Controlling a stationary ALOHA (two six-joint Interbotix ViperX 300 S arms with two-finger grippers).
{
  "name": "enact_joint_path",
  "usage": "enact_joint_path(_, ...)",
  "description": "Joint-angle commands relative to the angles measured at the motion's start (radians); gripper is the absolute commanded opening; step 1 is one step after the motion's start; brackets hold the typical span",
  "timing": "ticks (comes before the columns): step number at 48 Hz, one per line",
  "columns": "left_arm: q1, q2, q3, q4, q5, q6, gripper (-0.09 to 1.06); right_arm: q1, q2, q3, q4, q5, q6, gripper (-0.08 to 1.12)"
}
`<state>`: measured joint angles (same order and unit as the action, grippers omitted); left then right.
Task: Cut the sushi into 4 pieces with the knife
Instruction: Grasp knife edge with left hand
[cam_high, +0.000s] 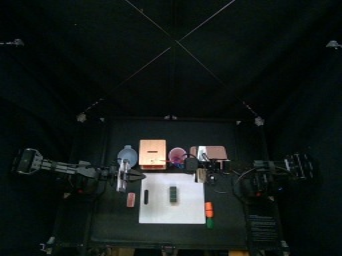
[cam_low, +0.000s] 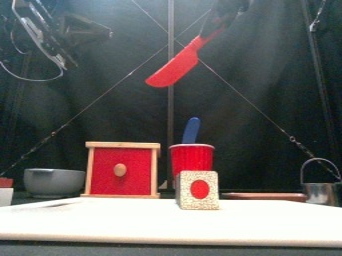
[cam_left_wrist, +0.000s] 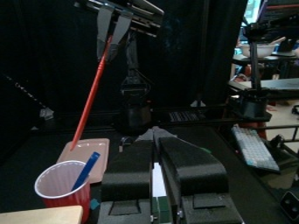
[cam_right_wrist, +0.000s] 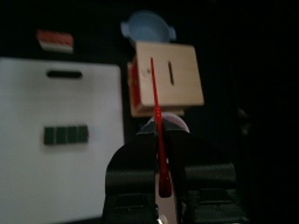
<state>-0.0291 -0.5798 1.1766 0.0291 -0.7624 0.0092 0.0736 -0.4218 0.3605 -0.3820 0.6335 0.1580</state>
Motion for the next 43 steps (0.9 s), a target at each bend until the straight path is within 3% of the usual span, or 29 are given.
enact_joint_path(1, -0.005, 0.003, -0.018, 0.002, 0.009, 0.002, 0.46, 0.003, -0.063, 0.106, 0.003, -0.189, 0.048, 0.14)
enact_joint_path(8, -0.006, 0.012, -0.04, 0.002, 0.084, 0.0, 0.5, -0.005, -0.089, 0.244, 0.006, -0.405, 0.115, 0.14)
enact_joint_path(19, -0.018, 0.044, -0.12, 0.017, 0.267, 0.0, 0.74, -0.031, -0.086, 0.379, 0.017, -0.617, 0.183, 0.13)
enact_joint_path(23, -0.021, 0.066, -0.144, 0.017, 0.313, 0.0, 0.83, -0.044, -0.086, 0.4, 0.021, -0.646, 0.184, 0.13)
enact_joint_path(35, -0.035, 0.095, -0.172, 0.014, 0.337, 0.0, 0.88, -0.084, -0.086, 0.437, 0.037, -0.68, 0.184, 0.13)
enact_joint_path(43, -0.029, 0.129, -0.193, -0.018, 0.337, 0.0, 0.88, -0.098, -0.083, 0.446, 0.037, -0.721, 0.184, 0.13)
